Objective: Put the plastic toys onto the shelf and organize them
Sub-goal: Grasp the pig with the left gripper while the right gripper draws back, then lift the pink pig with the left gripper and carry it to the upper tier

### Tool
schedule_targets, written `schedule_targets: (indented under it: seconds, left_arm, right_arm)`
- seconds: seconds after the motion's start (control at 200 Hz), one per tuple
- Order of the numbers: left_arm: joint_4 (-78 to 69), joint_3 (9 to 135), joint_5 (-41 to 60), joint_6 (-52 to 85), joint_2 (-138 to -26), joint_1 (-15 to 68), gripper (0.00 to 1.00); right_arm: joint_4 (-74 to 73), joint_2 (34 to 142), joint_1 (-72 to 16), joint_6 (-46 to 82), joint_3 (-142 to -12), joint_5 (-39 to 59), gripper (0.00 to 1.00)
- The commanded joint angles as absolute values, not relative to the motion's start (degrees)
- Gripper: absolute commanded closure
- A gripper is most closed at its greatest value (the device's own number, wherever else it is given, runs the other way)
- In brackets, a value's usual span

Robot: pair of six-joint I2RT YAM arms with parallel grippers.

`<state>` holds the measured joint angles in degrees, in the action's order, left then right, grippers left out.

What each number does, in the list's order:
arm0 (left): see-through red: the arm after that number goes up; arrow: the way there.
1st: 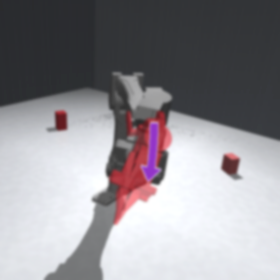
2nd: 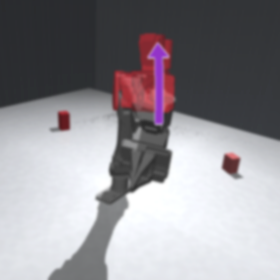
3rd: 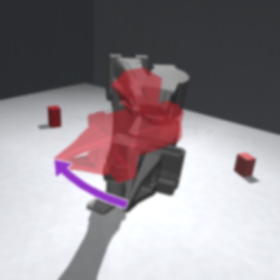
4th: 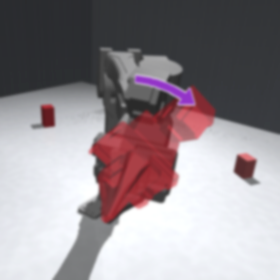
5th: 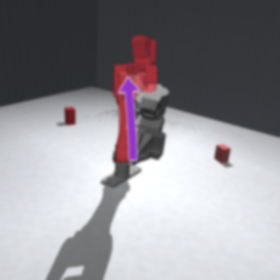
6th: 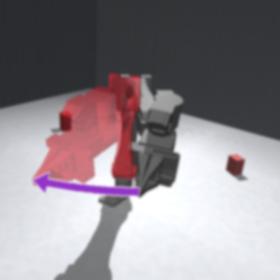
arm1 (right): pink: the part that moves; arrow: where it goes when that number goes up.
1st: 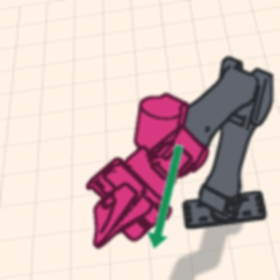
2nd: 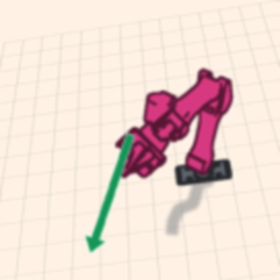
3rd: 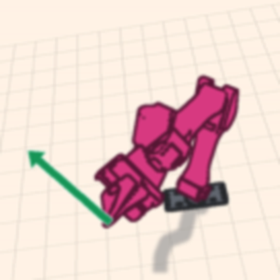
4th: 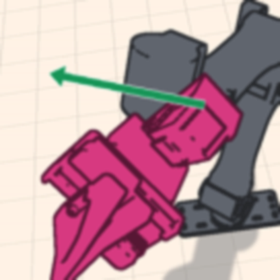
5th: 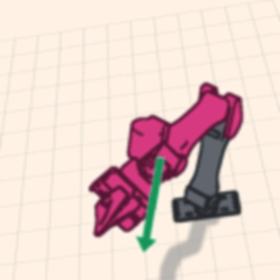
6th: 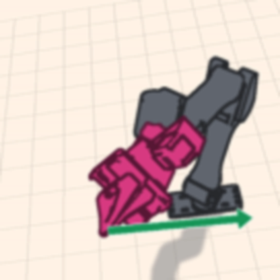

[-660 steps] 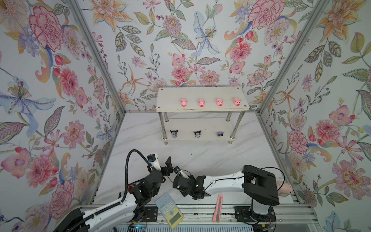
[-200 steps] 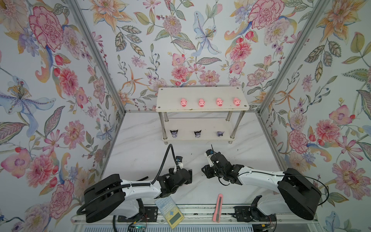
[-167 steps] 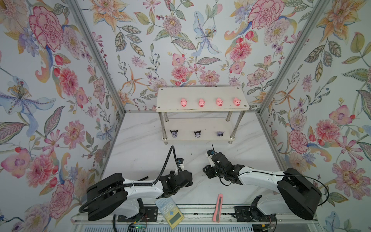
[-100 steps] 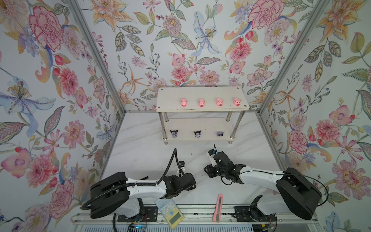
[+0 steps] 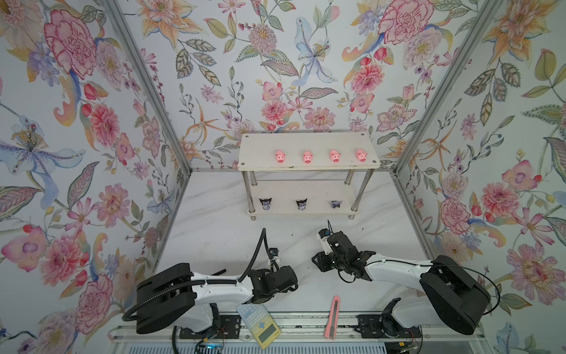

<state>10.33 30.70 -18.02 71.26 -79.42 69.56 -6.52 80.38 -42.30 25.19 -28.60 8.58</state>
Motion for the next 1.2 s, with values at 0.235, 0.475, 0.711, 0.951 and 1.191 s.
schedule_targets:
  seconds: [0.235, 0.475, 0.711, 0.951, 1.191]
  left_arm:
    - [30.5, 43.4, -25.4, 62.4, -70.0, 67.5, 0.71]
    - [40.3, 60.2, -27.9, 45.7, -62.8, 56.5, 0.7]
    - [45.6, 81.4, -39.3, 33.0, -69.5, 51.7, 0.7]
    - [45.8, 101.0, -33.1, 21.6, -80.1, 40.9, 0.67]
    - [48.1, 117.1, -26.7, 15.8, -91.7, 33.1, 0.68]
  right_arm:
    - [-14.3, 84.5, -42.2, 24.7, -26.5, 13.8, 0.7]
    - [-19.4, 87.9, -44.4, 25.2, -25.5, 19.4, 0.72]
    - [-18.6, 87.6, -45.4, 25.7, -25.8, 20.4, 0.72]
    - [-17.8, 85.4, -45.6, 26.2, -25.1, 20.3, 0.72]
    - [-16.0, 84.9, -45.6, 26.5, -25.4, 19.4, 0.72]
